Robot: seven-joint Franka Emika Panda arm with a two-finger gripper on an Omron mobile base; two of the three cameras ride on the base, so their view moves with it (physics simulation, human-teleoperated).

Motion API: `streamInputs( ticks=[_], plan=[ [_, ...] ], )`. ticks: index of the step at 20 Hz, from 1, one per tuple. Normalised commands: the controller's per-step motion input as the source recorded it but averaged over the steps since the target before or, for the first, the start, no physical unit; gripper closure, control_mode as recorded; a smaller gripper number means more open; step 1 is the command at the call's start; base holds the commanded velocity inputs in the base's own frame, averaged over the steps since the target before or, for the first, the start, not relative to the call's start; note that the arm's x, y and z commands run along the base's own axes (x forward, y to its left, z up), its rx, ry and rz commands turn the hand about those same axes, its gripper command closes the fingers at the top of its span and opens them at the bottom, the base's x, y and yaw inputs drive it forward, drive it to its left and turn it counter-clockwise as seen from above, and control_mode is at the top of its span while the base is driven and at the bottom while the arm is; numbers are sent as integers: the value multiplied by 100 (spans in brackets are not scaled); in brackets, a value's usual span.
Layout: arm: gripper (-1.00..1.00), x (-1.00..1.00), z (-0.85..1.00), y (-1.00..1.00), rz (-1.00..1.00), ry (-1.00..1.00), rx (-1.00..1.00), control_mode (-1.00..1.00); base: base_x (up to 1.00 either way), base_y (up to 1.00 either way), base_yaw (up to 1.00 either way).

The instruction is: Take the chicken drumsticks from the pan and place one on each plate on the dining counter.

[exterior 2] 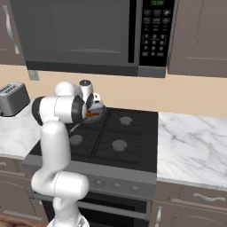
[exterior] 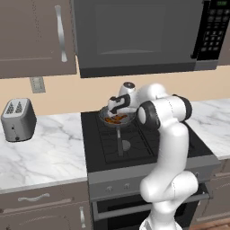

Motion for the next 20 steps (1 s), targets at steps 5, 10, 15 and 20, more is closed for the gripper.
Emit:
streamInputs(
  ticks=[5,10,15,20],
  plan=[
    [-100,23,-20,6,4,1,-4,-100,0,0,0],
    [-100,6,-18,5,2,0,-2,-100,0,0,0],
    [-100,0,-19,3,1,0,-3,-100,0,0,0],
    [-100,4,-21,0,1,0,-1,-100,0,0,0]
  ],
)
